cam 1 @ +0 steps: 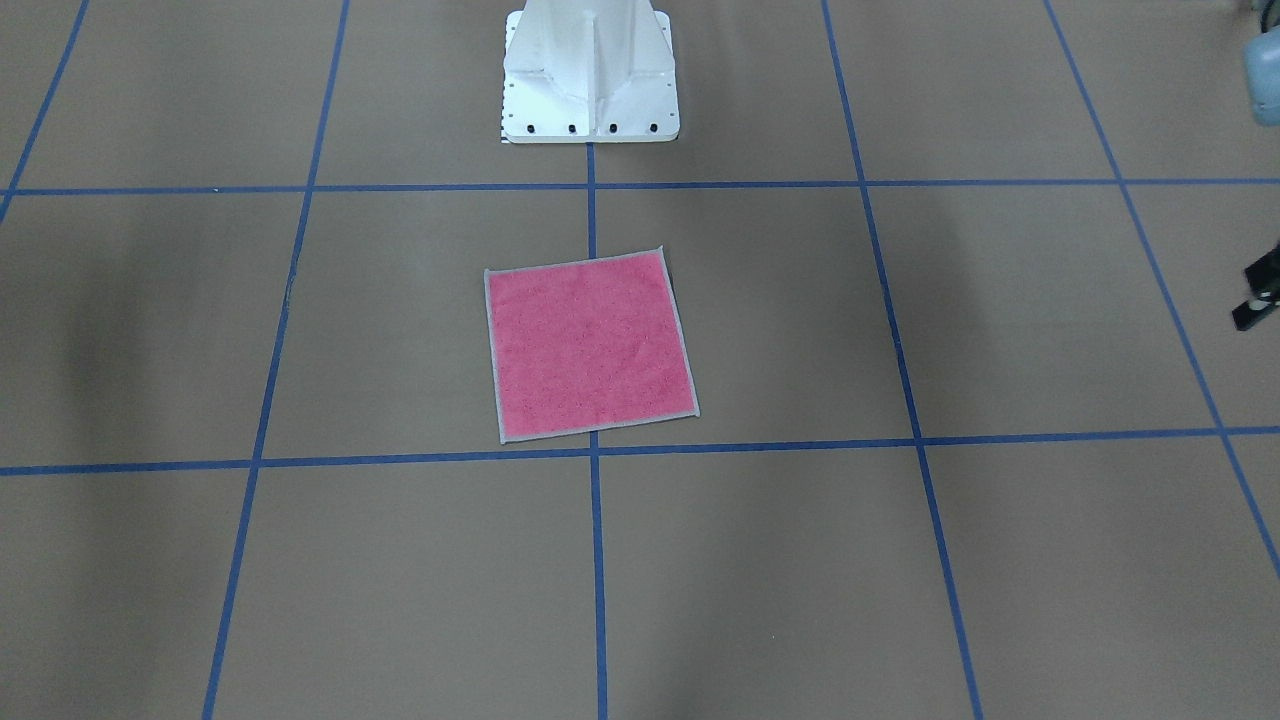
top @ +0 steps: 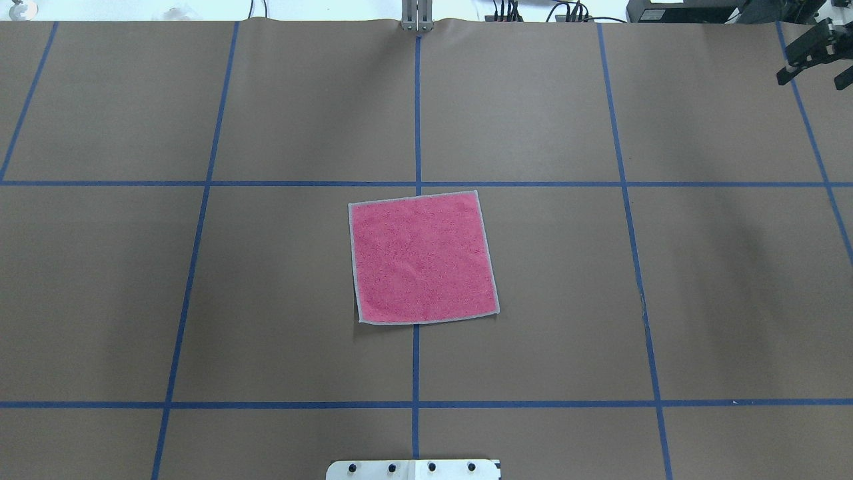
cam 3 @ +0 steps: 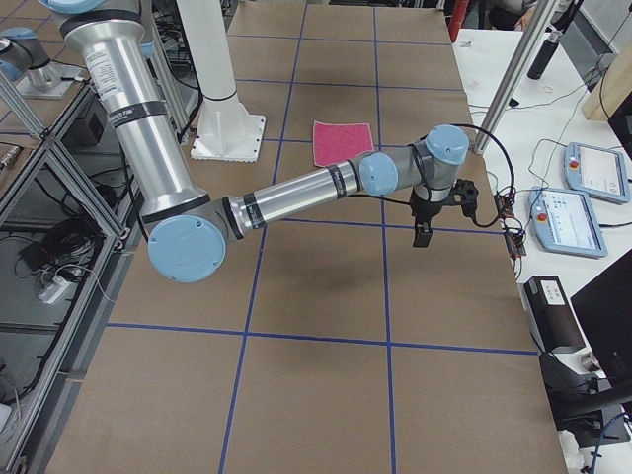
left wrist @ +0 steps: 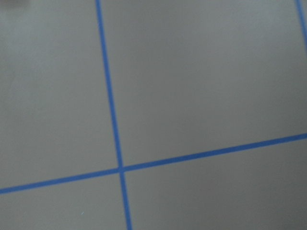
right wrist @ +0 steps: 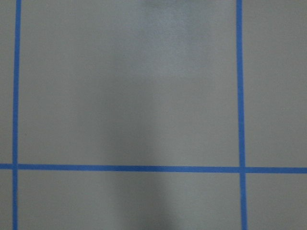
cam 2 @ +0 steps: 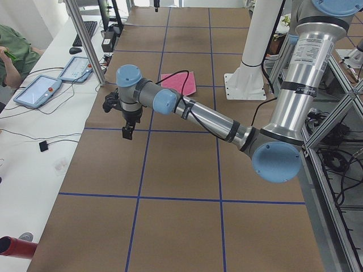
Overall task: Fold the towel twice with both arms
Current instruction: 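Move the left gripper to the towel's near corner while the right gripper approaches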
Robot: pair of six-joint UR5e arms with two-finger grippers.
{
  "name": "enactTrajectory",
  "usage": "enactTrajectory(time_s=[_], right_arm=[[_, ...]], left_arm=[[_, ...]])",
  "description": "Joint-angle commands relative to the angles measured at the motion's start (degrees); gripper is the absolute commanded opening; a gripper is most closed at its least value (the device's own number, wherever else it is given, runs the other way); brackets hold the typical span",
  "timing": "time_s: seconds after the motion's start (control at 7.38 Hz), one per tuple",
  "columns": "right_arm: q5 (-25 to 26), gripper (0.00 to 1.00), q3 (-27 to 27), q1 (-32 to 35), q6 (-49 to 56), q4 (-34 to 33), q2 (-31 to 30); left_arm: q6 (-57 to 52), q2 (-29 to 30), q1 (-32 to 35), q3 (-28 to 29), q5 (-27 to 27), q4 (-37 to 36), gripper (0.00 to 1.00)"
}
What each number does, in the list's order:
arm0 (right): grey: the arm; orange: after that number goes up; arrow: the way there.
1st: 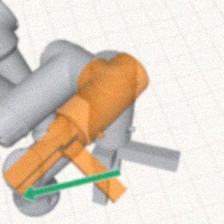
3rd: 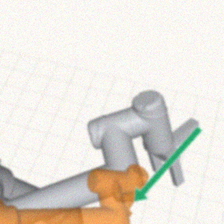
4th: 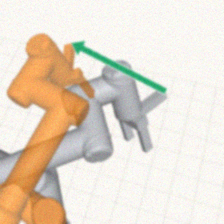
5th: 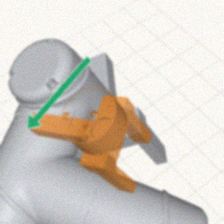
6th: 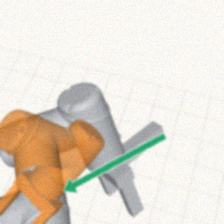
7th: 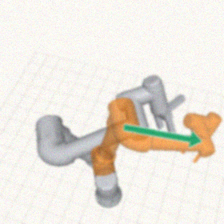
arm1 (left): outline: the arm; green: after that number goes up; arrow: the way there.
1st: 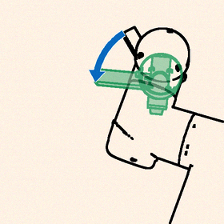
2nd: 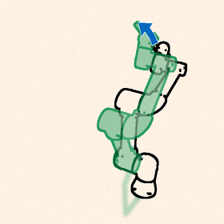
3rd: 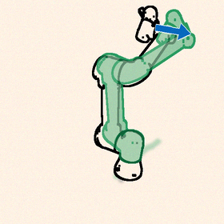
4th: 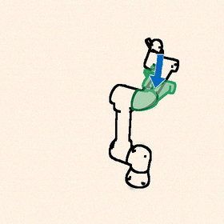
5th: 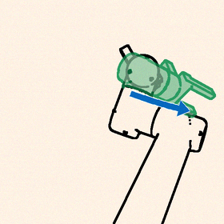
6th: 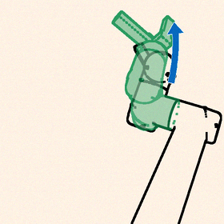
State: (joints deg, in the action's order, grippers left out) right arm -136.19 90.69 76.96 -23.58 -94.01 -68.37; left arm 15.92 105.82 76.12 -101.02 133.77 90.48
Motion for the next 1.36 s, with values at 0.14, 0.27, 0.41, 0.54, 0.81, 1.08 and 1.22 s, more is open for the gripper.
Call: enactTrajectory(time_s=[0.14, 0.27, 0.41, 0.54, 0.81, 1.08, 1.22], right_arm=[[-0.74, 1.00, -0.25, -10.65, -15.96, 19.25, -1.06], [-0.83, 1.00, 0.88, -13.30, -25.46, 23.48, -0.80], [-0.74, 1.00, 1.59, -17.16, -34.25, 29.70, -0.97], [-0.30, 1.00, 1.60, -21.02, -42.78, 37.07, -1.15], [2.67, 1.00, 1.86, -26.92, -49.89, 41.09, -1.06], [4.96, 1.00, 2.03, -30.63, -49.55, 41.10, -0.71], [5.32, 1.00, 2.03, -32.03, -49.20, 41.10, -0.53]], left_arm=[[23.10, 4.30, -16.57, 0.21, -0.08, 9.59, 1.00], [33.29, 4.39, -20.27, 1.17, -0.35, 14.16, 1.00], [42.70, 4.39, -23.09, 1.26, -0.35, 18.38, 1.00], [54.97, 4.57, -26.69, 0.66, -1.05, 22.60, 1.00], [70.59, 5.88, -38.27, 0.65, -10.85, 30.70, 1.00], [77.31, 8.70, -45.07, 0.82, -15.45, 30.73, 1.00], [78.12, 9.13, -48.05, 1.00, -19.12, 30.73, 1.00]])
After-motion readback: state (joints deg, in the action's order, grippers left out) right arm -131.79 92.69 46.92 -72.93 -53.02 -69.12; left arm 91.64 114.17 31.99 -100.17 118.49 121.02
